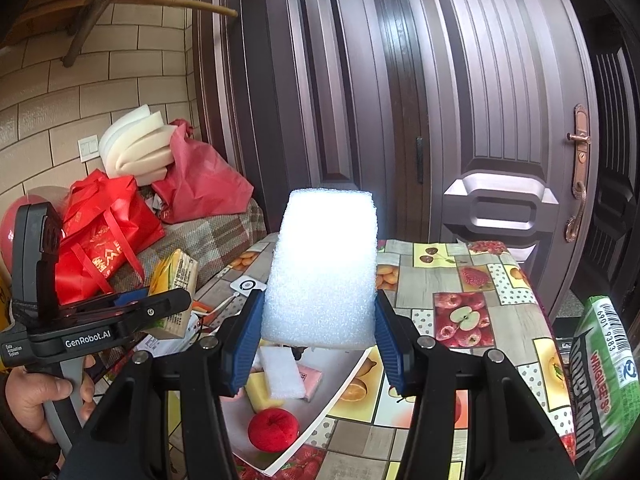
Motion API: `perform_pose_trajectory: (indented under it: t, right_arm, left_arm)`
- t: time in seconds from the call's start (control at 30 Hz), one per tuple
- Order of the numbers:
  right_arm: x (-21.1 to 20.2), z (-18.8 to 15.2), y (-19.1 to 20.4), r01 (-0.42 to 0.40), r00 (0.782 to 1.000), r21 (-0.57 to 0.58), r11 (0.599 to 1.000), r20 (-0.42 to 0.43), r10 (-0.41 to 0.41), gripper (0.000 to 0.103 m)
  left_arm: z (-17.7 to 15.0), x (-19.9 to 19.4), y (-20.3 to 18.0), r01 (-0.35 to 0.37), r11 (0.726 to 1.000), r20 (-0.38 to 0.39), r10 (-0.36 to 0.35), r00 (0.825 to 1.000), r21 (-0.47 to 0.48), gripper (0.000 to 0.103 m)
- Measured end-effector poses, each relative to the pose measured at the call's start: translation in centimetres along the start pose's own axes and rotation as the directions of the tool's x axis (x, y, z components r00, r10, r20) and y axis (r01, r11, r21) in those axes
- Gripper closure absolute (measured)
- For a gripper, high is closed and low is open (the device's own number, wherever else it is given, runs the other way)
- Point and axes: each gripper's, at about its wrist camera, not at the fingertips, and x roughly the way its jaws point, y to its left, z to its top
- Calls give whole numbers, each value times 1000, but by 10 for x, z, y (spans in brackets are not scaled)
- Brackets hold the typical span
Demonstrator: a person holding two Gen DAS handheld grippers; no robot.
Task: Organize soft objects
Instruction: 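Lift the juice box and foam block and carry them over the white tray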
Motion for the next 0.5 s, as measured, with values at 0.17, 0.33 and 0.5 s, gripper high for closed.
perform_pose_trajectory:
  t: [0.17, 0.33, 0.5]
  right_arm:
    - [24, -4, 1, -21, 998, 2, 1000, -52, 22, 50]
    - [53, -10, 5, -42, 994, -7, 999, -104, 41, 50]
    - [93, -24, 3, -82, 976, 39, 996, -200, 89, 50]
  left_arm:
    - [-3, 18, 12, -13, 1000, -34, 12, 999, -22, 47]
    - [-7, 38, 30, -38, 998, -72, 35, 997, -52, 47]
    - [-11, 62, 63, -95, 989, -115, 82, 990, -117, 47]
